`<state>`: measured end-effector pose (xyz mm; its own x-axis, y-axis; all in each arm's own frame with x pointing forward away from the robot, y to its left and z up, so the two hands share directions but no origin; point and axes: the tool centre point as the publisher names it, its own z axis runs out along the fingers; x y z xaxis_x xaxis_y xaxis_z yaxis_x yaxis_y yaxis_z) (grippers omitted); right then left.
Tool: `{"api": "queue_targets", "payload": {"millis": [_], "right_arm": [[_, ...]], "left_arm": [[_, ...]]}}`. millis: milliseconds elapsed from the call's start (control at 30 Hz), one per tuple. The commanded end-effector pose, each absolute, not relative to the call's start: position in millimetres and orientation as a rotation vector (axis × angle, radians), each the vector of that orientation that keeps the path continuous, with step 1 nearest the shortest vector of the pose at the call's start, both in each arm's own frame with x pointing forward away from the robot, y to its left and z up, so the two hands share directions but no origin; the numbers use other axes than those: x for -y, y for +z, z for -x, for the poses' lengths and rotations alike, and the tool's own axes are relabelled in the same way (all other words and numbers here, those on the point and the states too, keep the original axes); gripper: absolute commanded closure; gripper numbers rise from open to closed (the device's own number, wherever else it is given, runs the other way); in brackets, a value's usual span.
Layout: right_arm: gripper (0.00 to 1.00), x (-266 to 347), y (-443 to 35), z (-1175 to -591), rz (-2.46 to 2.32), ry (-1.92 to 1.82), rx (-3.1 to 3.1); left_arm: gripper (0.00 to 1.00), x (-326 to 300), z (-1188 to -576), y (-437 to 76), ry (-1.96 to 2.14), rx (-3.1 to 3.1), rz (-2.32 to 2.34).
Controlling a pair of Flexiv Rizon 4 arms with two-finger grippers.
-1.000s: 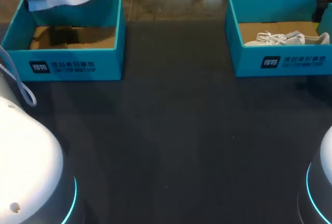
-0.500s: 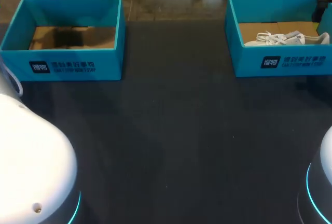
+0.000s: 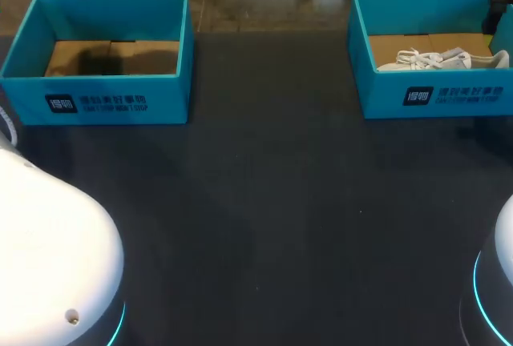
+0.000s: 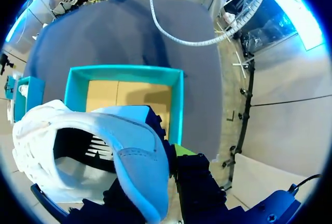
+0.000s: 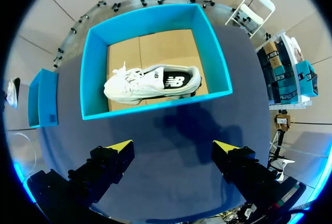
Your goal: Take the shoe out of the shoebox, open the shoe tongue, remove and reinsert the insole, then place the shoe into the shoebox
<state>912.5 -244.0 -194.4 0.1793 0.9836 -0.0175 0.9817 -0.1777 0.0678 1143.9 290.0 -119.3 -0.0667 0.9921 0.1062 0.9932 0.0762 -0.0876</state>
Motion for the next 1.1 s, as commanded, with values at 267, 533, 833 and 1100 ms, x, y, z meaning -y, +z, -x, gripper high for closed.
{"api": "queue_targets", "payload": {"millis": [267,533,833,1100], "right_arm": [[0.00,243.9,-194.5,-912.5,-2.364,0.045,-1.971],[0.00,243.9,-194.5,-912.5,-2.364,0.045,-1.971],[0.00,243.9,-194.5,-912.5,-2.364,0.045,-1.971],[0.00,243.9,-194.5,-912.5,-2.364,0.045,-1.971]], "left_arm": [[1.00,-285.4,-1111.8,-98.1,-0.146,2.242,2.099],[1.00,-270.2,-1085.8,-101.1,-0.095,2.194,2.154],[1.00,-228.0,-1005.7,-74.5,-0.115,2.100,2.305],[1.00,-196.9,-955.4,-66.7,-0.240,2.146,2.255]]}}
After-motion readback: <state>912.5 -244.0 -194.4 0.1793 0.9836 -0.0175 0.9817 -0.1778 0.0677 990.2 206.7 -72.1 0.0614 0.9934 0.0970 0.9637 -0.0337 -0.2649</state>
